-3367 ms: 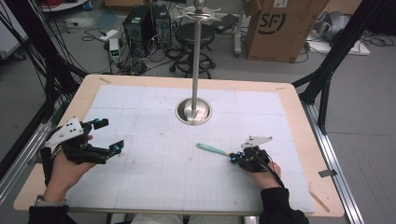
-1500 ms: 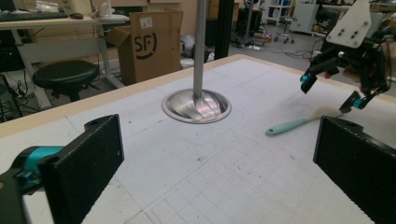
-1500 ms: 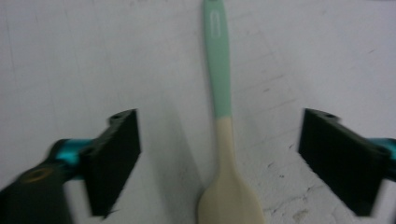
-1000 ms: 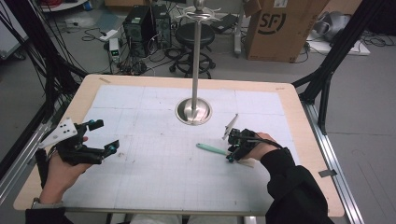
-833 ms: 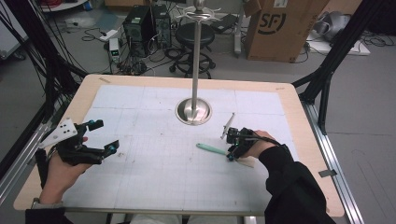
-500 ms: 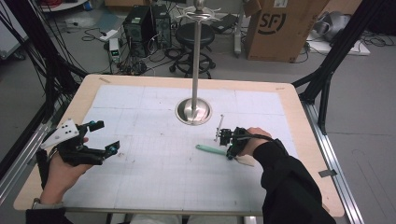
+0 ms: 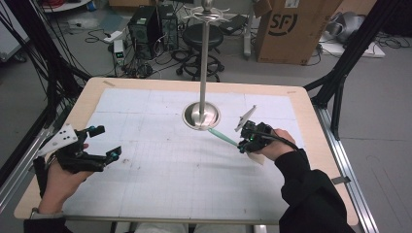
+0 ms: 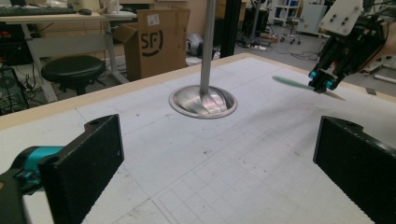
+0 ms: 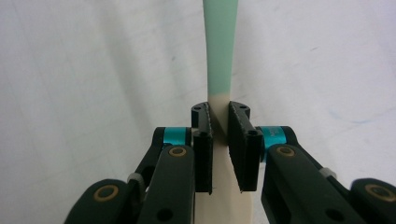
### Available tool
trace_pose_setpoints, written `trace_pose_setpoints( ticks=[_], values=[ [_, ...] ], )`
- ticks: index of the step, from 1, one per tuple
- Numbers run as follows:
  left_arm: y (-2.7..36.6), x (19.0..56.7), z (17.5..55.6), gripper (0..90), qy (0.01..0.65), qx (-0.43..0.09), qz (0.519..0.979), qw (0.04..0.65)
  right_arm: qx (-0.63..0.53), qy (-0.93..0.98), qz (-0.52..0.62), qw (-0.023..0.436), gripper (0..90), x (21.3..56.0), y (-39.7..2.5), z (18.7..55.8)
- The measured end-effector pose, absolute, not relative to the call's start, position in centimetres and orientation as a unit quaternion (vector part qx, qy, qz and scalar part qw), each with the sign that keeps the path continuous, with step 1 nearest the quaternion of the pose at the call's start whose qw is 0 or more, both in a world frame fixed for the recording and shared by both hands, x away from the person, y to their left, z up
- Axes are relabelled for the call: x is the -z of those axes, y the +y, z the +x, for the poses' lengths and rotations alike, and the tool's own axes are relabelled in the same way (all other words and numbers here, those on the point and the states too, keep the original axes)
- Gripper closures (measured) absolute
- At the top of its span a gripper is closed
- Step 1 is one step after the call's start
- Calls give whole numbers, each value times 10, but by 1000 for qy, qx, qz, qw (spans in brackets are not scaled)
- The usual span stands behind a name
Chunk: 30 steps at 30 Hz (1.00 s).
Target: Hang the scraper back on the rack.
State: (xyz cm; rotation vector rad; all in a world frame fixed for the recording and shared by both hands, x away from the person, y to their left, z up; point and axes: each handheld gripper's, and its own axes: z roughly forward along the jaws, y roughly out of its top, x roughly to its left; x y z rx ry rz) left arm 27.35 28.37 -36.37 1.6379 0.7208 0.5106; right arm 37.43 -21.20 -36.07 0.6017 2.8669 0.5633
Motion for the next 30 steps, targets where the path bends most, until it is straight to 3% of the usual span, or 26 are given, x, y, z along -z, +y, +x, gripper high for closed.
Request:
trace_pose_setpoints(
  ticks=[17, 30],
  values=[
    [281, 364, 273, 23, 307, -220, 707, 598, -482, 829, 255, 127, 810, 324, -244, 371],
    [281, 364, 273, 22, 306, -220, 708, 597, -579, 744, 298, 148, 810, 303, -248, 379]
  ],
)
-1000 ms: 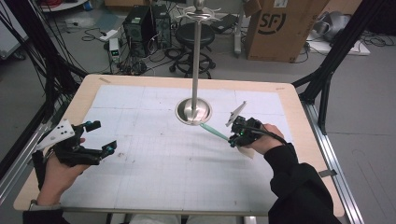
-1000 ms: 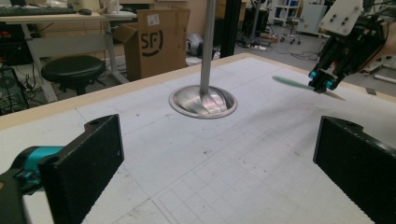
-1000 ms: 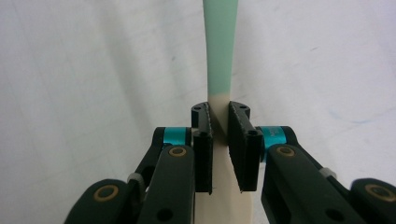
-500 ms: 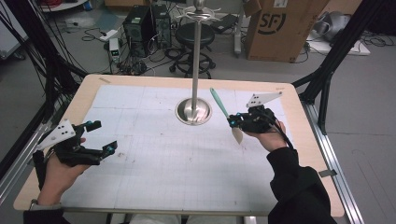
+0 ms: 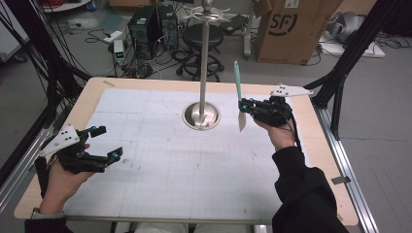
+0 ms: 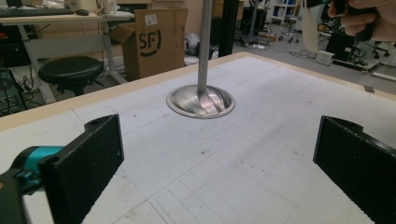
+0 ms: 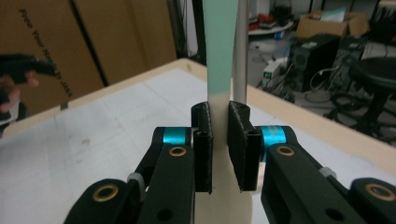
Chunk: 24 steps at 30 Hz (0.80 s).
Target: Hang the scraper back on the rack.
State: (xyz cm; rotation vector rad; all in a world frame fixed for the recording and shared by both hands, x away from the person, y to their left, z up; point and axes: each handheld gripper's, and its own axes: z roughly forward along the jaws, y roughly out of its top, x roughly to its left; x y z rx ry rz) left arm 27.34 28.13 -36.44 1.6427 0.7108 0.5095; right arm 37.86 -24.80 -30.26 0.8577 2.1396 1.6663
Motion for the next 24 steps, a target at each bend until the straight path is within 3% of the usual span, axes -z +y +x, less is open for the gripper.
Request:
trace_pose_setpoints(
  ticks=[24],
  values=[
    [298, 365, 257, 22, 321, -238, 708, 582, -578, 727, 316, 192, 809, 255, -223, 412]
  ],
)
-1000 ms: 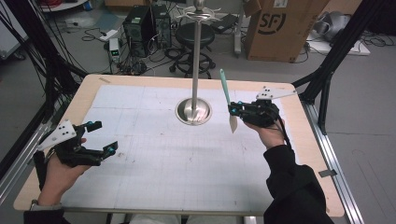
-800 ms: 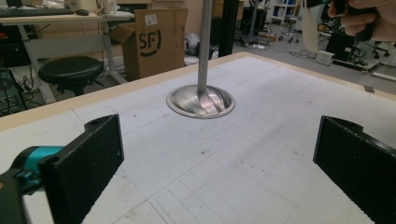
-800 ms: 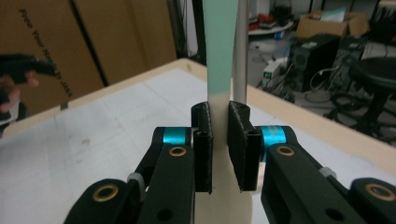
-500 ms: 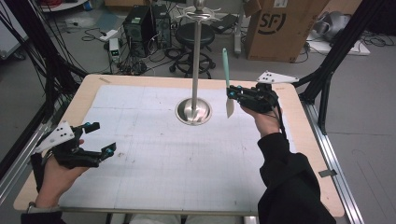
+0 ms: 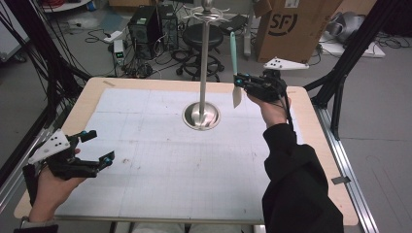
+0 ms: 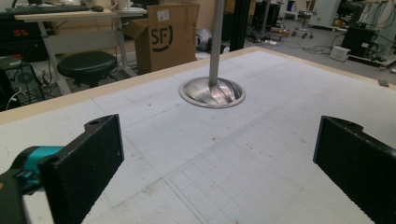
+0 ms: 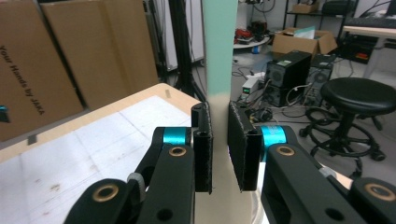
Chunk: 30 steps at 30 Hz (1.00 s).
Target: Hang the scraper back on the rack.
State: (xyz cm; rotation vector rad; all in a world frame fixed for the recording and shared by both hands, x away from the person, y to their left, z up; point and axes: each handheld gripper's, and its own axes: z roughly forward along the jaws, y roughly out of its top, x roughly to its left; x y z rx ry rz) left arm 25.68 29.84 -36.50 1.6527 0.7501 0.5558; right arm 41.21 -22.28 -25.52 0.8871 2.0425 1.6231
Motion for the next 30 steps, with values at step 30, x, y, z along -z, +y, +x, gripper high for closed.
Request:
trace_pose_setpoints(
  ticks=[30],
  values=[
    [308, 367, 247, 22, 332, -252, 712, 565, -587, 713, 307, 228, 809, 236, -216, 424]
  ],
)
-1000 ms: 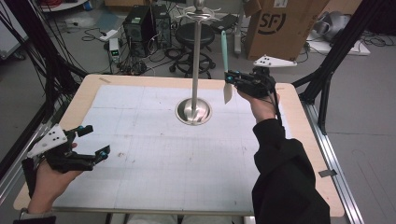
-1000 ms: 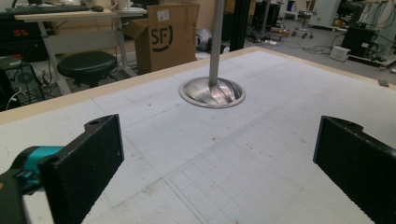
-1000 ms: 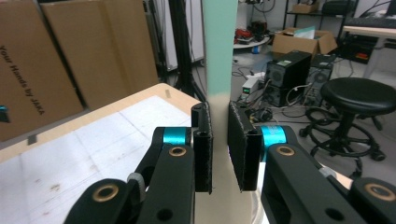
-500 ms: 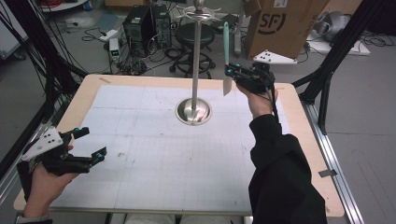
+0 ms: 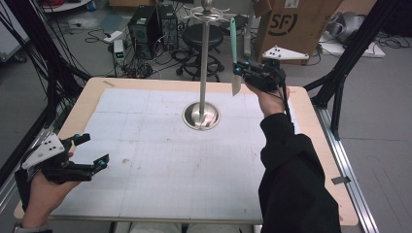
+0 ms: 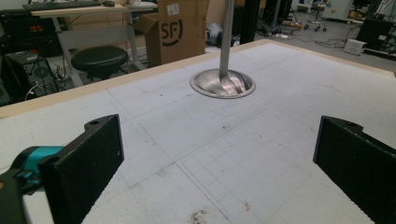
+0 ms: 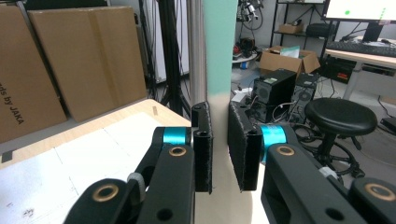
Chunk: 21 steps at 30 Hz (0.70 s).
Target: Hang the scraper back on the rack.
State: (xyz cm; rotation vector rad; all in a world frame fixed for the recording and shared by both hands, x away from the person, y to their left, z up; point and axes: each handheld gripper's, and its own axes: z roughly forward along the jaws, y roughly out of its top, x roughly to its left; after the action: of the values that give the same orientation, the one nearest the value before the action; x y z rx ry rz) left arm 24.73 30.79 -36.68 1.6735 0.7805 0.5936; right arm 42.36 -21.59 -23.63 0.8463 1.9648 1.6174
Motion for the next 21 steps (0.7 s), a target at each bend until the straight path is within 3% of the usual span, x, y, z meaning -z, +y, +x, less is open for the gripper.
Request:
trace_pose_setpoints(
  ticks=[21],
  values=[
    [316, 369, 243, 22, 342, -257, 707, 563, -591, 710, 310, 226, 809, 240, -213, 431]
  ],
)
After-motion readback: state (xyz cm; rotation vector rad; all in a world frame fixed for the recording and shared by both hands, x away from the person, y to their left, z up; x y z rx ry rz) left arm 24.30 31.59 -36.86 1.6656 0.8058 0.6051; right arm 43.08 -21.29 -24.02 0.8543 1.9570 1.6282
